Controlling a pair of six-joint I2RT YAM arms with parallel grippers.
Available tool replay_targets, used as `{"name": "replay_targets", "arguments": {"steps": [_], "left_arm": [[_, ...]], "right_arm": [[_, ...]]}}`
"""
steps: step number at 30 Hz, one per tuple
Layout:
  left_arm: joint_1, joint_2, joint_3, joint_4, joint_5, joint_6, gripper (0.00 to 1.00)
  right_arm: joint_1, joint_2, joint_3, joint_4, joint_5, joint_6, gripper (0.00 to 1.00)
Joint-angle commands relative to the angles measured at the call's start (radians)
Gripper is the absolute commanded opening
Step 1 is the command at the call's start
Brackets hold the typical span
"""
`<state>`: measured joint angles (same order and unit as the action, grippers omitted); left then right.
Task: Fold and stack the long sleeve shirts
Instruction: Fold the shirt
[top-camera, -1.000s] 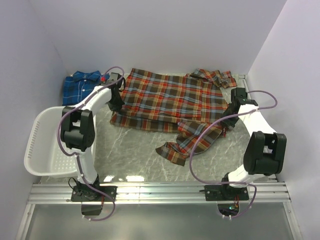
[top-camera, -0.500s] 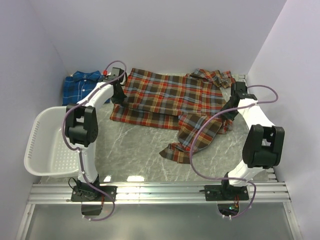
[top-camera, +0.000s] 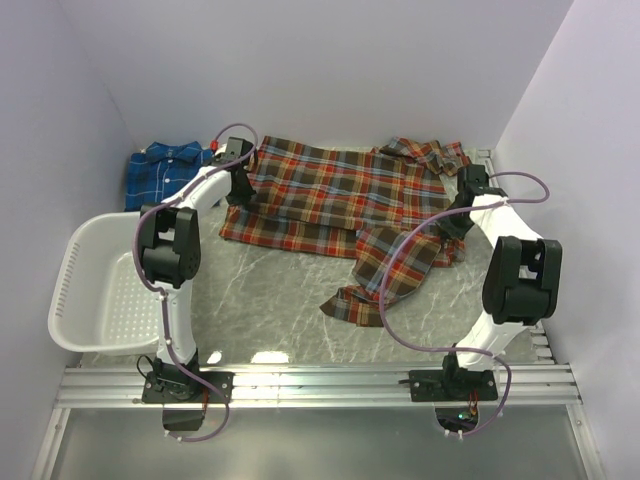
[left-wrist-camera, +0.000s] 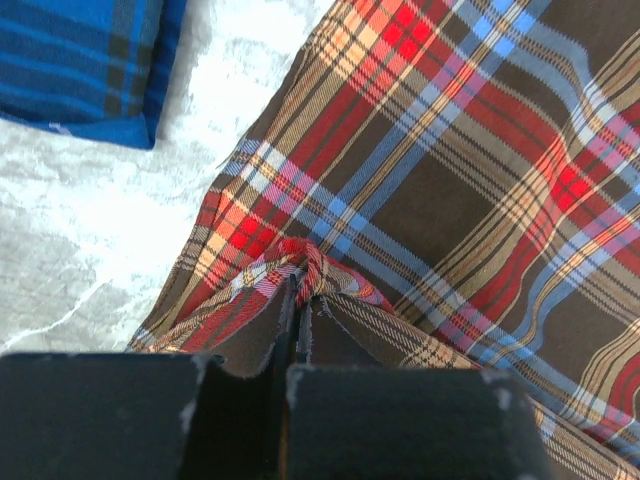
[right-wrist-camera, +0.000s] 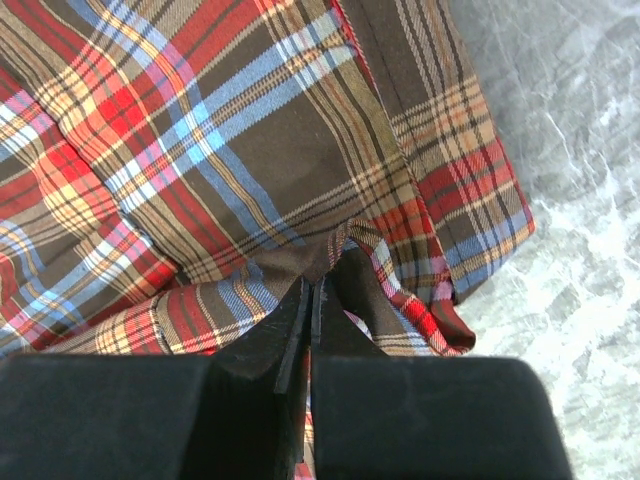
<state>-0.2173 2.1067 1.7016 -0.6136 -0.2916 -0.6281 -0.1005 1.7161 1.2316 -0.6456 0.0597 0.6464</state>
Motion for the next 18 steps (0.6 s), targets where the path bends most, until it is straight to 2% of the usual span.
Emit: {"name": "replay_targets", "arguments": {"steps": [1,9,14,16,18], "left_arm": [[0.018,-0.002,0.015,0.058,-0.101,0.022,0.01],[0.019,0.026,-0.009,0.086,-0.101,0.013,0.05],[0.018,0.041,-0.002,0.098,-0.101,0.011,0.21],[0.018,0.038,0.003,0.097,-0.103,0.011,0.27],[0.018,0.032,0.012,0.091,-0.104,0.011,0.31]], "right_arm": [[-0.005,0.007,0.031,0.040,0.086,0.006,0.00],[-0.004,0.031,0.016,0.073,0.092,0.021,0.03],[-0.005,0.045,0.012,0.089,0.084,0.027,0.09],[-0.004,0.050,0.022,0.089,0.088,0.024,0.12],[-0.005,0.048,0.035,0.080,0.086,0.018,0.25]]}}
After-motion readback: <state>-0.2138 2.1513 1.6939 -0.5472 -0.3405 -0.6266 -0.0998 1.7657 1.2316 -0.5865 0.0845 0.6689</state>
